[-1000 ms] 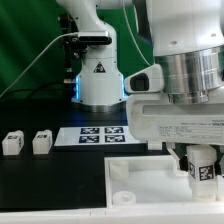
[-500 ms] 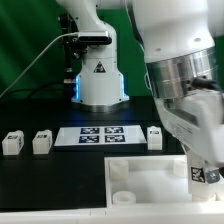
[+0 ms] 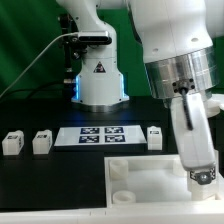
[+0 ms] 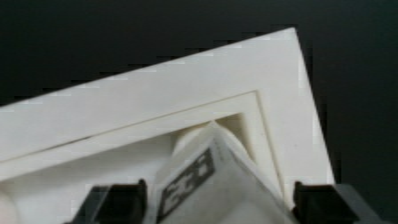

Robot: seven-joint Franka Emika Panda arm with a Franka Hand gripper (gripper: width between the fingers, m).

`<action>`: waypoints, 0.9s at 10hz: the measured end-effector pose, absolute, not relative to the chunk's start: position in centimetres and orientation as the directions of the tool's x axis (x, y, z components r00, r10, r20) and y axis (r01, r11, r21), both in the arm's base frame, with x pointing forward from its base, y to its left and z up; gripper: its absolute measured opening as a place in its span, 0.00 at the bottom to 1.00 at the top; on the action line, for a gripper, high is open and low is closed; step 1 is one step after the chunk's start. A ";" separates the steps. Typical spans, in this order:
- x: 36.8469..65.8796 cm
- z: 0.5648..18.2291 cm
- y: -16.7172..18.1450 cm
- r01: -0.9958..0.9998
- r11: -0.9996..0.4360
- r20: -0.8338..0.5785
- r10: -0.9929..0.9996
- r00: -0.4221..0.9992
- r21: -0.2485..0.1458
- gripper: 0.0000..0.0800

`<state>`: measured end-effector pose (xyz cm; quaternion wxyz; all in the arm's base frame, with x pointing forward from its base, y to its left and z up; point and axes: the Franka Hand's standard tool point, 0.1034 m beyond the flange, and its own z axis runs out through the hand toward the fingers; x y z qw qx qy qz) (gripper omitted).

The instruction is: Assemble one leg

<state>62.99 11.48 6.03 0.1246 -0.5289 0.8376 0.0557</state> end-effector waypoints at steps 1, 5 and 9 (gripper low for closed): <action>63.0 5.9 11.5 -0.792 0.610 -0.292 -0.762 -0.578 -0.024 0.50; 62.8 5.8 11.7 -0.851 0.521 -0.289 -0.827 -0.482 -0.072 0.73; 62.1 5.5 12.4 -0.979 0.162 -0.245 -0.961 -0.127 -0.124 0.81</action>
Offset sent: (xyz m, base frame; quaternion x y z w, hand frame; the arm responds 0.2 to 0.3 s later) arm 0.0000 0.0000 0.0000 0.0000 0.0000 0.0000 1.0000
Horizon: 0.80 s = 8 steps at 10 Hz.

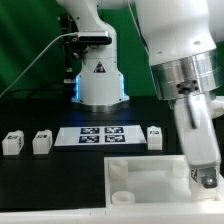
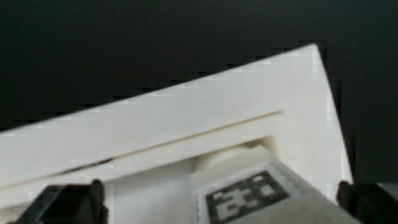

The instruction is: Assemble one leg

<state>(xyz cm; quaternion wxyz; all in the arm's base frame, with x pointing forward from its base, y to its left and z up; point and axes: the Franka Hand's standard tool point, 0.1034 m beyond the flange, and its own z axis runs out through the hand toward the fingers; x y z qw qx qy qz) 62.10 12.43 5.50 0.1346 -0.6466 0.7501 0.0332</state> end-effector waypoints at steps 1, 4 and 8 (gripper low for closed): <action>62.1 5.5 12.4 -0.987 0.069 -0.231 -0.972 -0.034 -0.147 0.81; 62.0 5.5 12.4 -0.946 -0.253 -0.166 -0.943 0.288 -0.203 0.81; 61.8 6.0 13.8 -0.629 -0.763 -0.009 -0.635 0.772 -0.146 0.81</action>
Offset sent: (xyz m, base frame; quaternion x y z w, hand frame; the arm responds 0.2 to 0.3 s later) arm 0.0000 0.0000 0.0000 0.0000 0.0000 -0.2667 0.9638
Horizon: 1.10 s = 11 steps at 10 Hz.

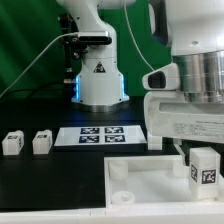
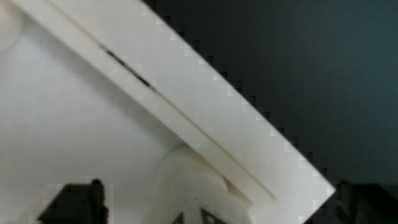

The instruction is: Assemble one leg

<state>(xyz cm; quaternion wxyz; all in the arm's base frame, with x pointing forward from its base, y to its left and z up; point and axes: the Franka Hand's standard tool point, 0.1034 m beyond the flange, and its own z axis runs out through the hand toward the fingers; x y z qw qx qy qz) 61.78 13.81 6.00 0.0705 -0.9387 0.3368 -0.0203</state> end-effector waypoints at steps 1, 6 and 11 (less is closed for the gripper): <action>61.8 6.0 13.7 -0.573 -0.806 0.001 -0.579 0.815 -0.146 0.81; 62.1 5.6 11.3 -0.116 -0.986 0.072 -0.125 0.990 -0.119 0.81; 62.3 5.6 10.6 0.098 -0.992 0.095 0.090 0.991 -0.085 0.78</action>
Offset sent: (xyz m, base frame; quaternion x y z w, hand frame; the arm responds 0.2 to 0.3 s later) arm 0.0000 0.0000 0.0000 0.0000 0.0000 -0.2667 0.9638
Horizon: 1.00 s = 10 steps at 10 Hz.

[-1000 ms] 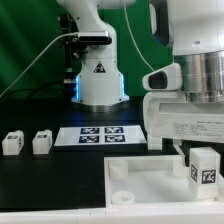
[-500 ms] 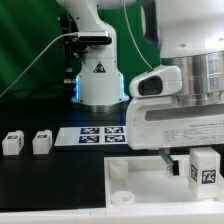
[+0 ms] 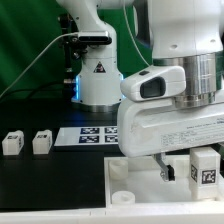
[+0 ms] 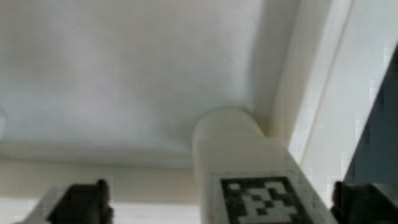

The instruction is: Assemble one leg

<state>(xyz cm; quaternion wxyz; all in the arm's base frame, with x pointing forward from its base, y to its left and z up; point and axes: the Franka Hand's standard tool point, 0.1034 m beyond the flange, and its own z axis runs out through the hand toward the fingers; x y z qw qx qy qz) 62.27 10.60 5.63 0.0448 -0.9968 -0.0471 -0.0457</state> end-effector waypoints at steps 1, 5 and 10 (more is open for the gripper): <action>62.3 5.6 10.6 0.092 -0.992 0.095 0.084 0.992 -0.086 0.53; 62.2 5.6 10.8 -0.259 -0.959 0.058 -0.267 0.962 -0.117 0.36; 62.2 5.4 11.9 -0.774 -0.616 -0.041 -0.778 0.627 -0.146 0.36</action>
Offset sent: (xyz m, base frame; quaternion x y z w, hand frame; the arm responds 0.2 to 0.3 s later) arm 0.0000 0.0000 0.0000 0.0000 0.0000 0.2667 0.9638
